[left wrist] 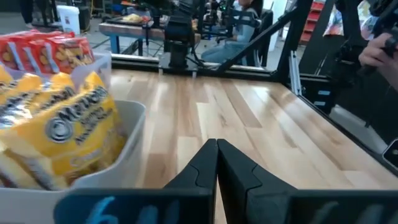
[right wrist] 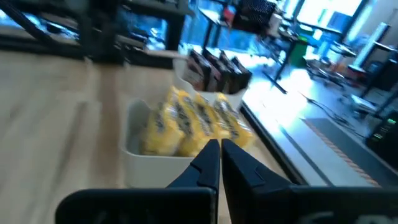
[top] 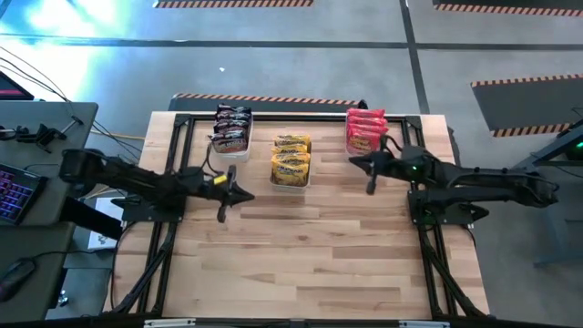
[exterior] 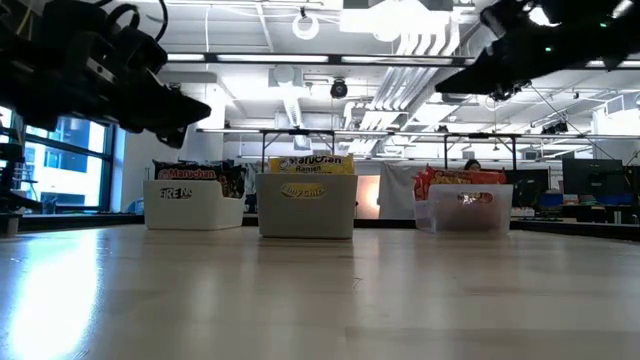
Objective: Sort Maruchan noodles
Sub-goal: Return to Home Position
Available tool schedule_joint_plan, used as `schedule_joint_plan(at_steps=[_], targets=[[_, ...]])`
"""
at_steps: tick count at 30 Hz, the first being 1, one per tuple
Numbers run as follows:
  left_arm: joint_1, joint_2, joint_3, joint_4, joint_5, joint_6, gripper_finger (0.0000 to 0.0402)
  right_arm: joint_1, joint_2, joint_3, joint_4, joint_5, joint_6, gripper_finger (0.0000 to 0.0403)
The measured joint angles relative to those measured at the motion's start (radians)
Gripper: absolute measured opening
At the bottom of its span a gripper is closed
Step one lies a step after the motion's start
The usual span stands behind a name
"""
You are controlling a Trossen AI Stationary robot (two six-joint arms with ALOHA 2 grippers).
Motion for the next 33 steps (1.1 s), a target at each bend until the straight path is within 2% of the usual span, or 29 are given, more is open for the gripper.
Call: schedule_joint_plan(at_steps=[6, 13, 20, 26, 33], targets=[[0.114, -0.124, 0.000, -0.111, 0.130, 0.043, 0.0000, 0.034, -0.184, -0.105, 0.008, -0.014, 0.033, 0.0000], [0.194, -0.284, 0.000, -0.269, 0.135, 0.076, 0.0000, 0.068, -0.459, -0.218, -0.005, -0.014, 0.036, 0.0000], [0.228, -0.455, 0.000, -0.482, 0.166, 0.089, 0.0000, 0.090, -0.729, -0.301, -0.063, -0.014, 0.035, 0.0000], [0.257, -0.644, -0.034, -0.553, 0.160, 0.103, 0.0001, 0.092, -0.730, -0.277, -0.178, -0.033, 0.047, 0.0000], [0.302, -0.901, -0.040, -0.791, 0.158, 0.104, 0.0001, 0.092, -0.729, -0.277, -0.196, -0.034, 0.095, 0.0000]])
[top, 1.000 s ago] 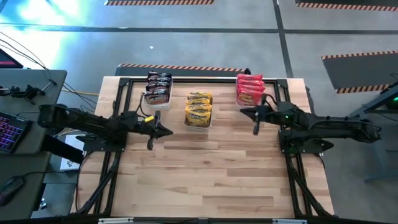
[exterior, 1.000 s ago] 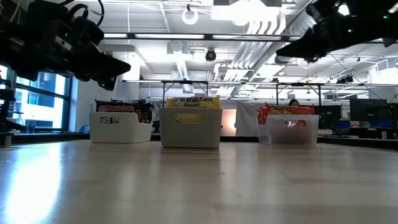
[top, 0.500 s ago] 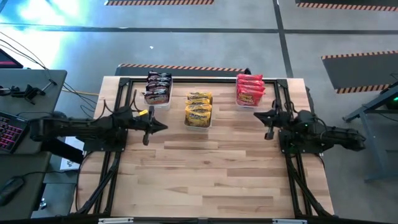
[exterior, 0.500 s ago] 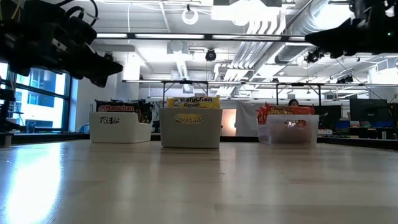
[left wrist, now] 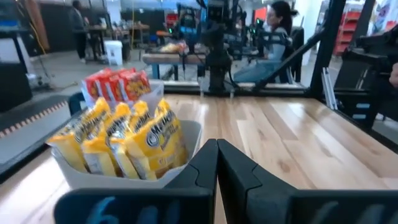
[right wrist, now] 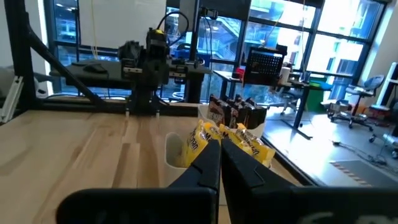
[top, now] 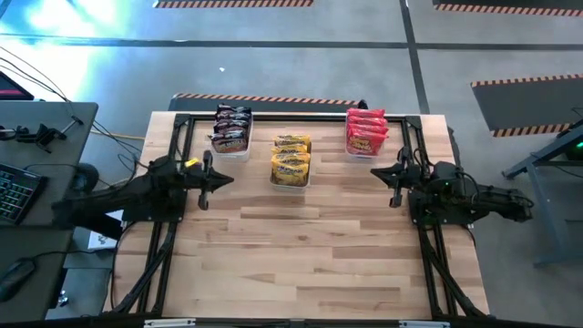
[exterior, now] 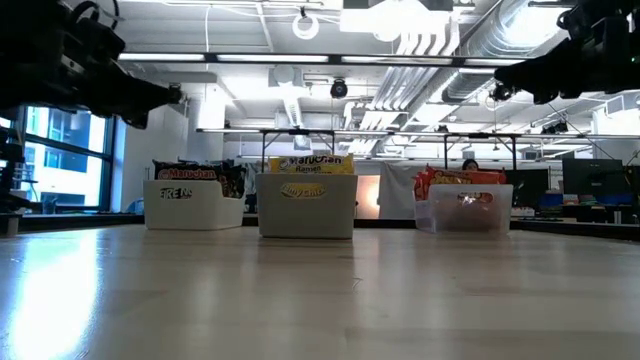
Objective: Sort Maruchan noodles
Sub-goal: Return to Home Position
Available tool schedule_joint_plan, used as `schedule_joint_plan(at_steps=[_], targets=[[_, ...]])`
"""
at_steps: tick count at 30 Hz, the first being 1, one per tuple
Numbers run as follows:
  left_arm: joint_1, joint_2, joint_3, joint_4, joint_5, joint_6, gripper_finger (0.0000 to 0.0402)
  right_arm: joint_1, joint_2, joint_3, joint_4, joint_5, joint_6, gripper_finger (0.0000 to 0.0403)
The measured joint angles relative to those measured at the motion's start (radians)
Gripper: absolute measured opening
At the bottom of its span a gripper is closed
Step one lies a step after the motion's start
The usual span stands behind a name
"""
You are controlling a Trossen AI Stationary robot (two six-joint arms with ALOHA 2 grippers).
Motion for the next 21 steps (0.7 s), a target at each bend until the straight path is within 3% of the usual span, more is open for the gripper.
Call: schedule_joint_plan(at_steps=[6, 14, 18, 21], targets=[[0.032, -0.216, 0.000, -0.112, -0.006, 0.017, 0.0001, -0.001, 0.000, 0.000, -0.001, 0.009, 0.008, 0.0000], [0.070, -0.208, 0.006, -0.131, -0.009, 0.005, 0.0001, -0.002, 0.006, 0.000, -0.187, 0.055, 0.039, 0.0000], [0.070, -0.213, 0.006, -0.126, -0.009, 0.025, 0.0001, -0.002, 0.007, 0.002, -0.285, 0.053, 0.132, 0.0000], [0.070, -0.213, 0.006, -0.126, -0.009, 0.027, 0.0000, -0.002, 0.010, 0.004, -0.288, -0.018, 0.149, 0.0000]])
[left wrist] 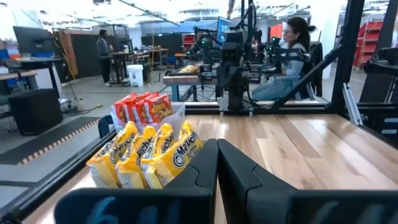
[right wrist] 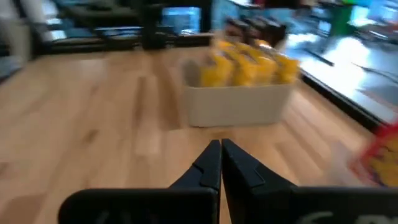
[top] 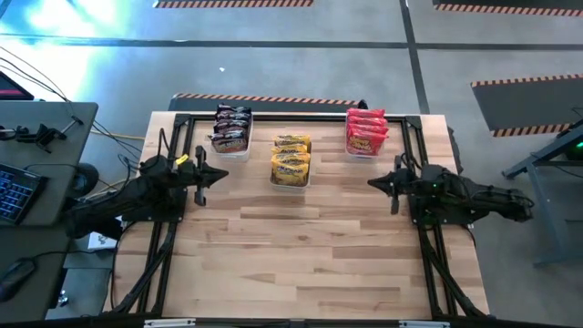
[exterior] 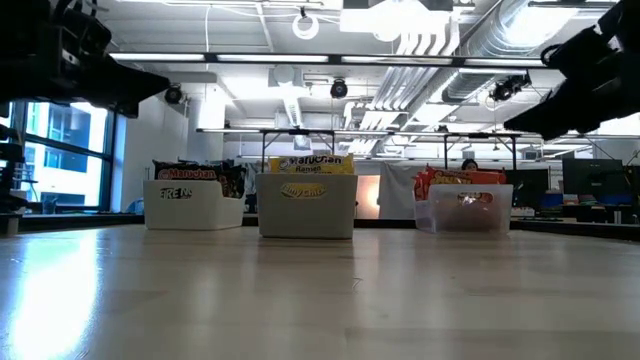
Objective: Sort Maruchan noodles
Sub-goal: Return to Home Position
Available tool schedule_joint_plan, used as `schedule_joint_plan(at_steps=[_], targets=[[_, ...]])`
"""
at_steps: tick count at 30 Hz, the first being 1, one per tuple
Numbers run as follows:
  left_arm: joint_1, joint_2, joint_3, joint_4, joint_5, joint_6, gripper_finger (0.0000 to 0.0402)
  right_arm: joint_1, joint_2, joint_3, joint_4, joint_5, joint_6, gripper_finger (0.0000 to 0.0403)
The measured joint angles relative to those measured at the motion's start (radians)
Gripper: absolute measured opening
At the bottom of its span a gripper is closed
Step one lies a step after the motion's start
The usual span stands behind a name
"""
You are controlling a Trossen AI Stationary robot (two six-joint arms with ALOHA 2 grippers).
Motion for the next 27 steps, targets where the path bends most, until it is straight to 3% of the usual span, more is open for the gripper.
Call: schedule_joint_plan(at_steps=[3, 7, 12, 18, 20, 25, 27], targets=[[0.000, 0.000, 0.000, 0.011, 0.000, 0.022, 0.0001, 0.001, -0.009, 0.000, 0.058, -0.056, -0.034, 0.0000], [0.000, 0.000, 0.000, 0.028, 0.000, 0.018, 0.0000, 0.000, -0.010, -0.004, 0.129, -0.014, -0.055, 0.0000], [0.000, 0.000, -0.004, 0.015, -0.002, 0.012, 0.0001, 0.001, -0.010, -0.100, 0.539, -0.140, -0.232, 0.0000], [0.000, 0.000, -0.006, 0.012, -0.044, 0.017, 0.0001, 0.001, -0.010, -0.100, 0.567, -0.114, -0.220, 0.0000], [0.000, 0.000, -0.006, 0.013, -0.059, 0.001, 0.0001, 0.001, -0.010, -0.100, 0.527, -0.058, -0.200, 0.0000], [0.000, 0.005, -0.006, 0.008, -0.062, 0.013, 0.0001, 0.000, -0.008, -0.100, 0.427, 0.222, -0.136, 0.0000], [0.000, 0.014, -0.006, 0.008, -0.064, 0.022, 0.0001, 0.000, -0.008, -0.100, 0.400, 0.263, -0.137, 0.0000]])
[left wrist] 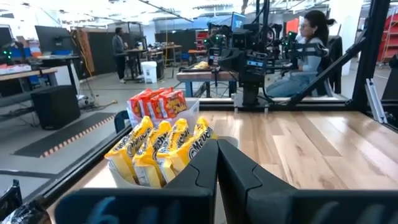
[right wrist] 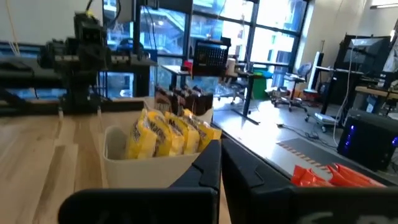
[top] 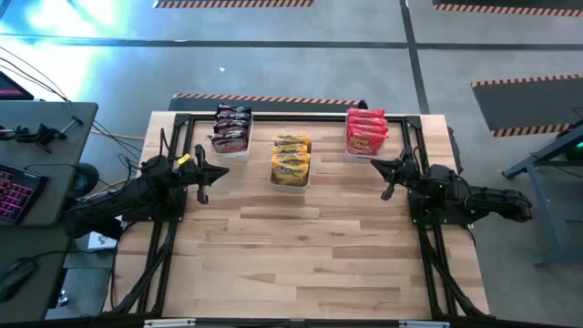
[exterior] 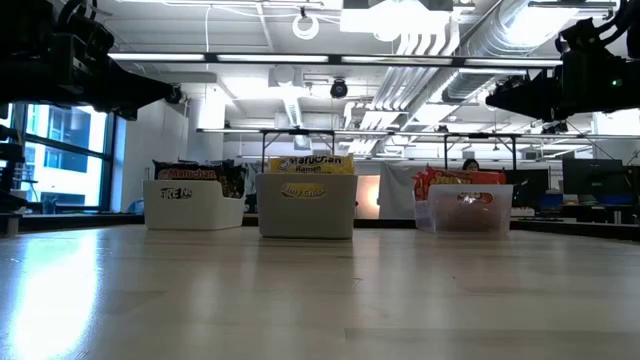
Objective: Sort Maruchan noodles
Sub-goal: Return to Home Position
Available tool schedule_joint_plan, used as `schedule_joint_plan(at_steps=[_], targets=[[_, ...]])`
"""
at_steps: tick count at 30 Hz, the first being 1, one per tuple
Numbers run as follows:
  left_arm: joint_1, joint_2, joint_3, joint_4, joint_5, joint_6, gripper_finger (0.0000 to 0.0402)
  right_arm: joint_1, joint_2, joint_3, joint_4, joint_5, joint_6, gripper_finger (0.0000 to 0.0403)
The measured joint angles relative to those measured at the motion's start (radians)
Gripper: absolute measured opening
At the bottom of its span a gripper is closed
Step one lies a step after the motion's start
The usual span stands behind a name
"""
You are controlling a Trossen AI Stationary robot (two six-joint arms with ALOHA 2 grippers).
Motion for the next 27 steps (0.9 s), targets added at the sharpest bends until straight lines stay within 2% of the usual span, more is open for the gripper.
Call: schedule_joint_plan(at_steps=[12, 27], targets=[[0.000, 0.062, 0.000, 0.001, 0.000, -0.033, 0.0003, 0.000, 0.002, 0.000, -0.008, -0.011, -0.022, 0.0000], [0.000, 0.063, 0.000, 0.000, 0.000, -0.033, 0.0003, 0.000, 0.002, -0.001, -0.008, -0.011, -0.022, 0.0000]])
